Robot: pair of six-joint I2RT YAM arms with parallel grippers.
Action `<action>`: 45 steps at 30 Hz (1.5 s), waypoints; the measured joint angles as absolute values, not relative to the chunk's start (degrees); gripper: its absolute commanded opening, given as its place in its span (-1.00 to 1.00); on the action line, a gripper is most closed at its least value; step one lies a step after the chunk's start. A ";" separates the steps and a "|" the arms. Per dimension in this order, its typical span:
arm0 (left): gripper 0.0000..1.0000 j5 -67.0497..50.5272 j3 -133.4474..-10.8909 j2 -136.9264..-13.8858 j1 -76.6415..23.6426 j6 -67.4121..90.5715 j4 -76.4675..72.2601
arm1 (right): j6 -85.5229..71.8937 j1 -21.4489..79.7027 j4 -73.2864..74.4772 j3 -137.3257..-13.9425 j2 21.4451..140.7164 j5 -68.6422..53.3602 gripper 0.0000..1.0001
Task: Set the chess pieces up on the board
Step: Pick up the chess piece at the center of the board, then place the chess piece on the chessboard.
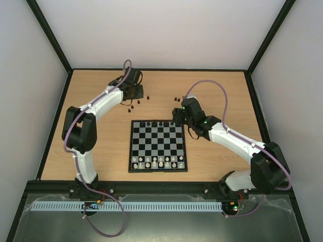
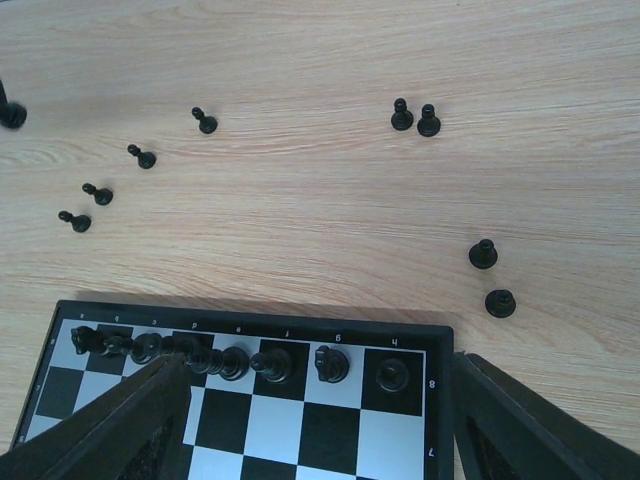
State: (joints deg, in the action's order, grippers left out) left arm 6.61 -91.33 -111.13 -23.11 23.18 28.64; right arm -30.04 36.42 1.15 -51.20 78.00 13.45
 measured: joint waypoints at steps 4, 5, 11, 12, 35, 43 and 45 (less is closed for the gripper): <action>-0.81 7.60 -83.42 -106.00 -25.21 24.25 27.38 | -30.06 36.42 1.15 -51.16 77.89 13.17 0.43; -0.81 7.70 -81.82 -105.08 -25.61 24.51 27.24 | -30.06 36.42 1.08 -51.16 77.87 13.06 0.43; -0.79 8.60 -71.31 -98.70 -27.62 26.15 25.54 | -30.17 36.42 0.95 -51.13 77.87 12.16 0.43; -0.79 8.71 -70.06 -97.60 -27.66 26.30 25.28 | -30.26 36.42 0.93 -51.13 77.87 12.01 0.43; -0.78 9.41 -56.18 -92.36 -31.35 30.24 18.24 | -30.50 36.42 0.38 -51.03 77.87 11.03 0.43; -0.78 9.47 -56.18 -94.00 -31.59 30.30 17.21 | -30.50 36.42 0.16 -51.03 77.89 11.03 0.43; -0.78 9.50 -56.18 -94.59 -31.62 30.39 17.02 | -30.50 36.42 0.14 -51.03 77.89 11.03 0.43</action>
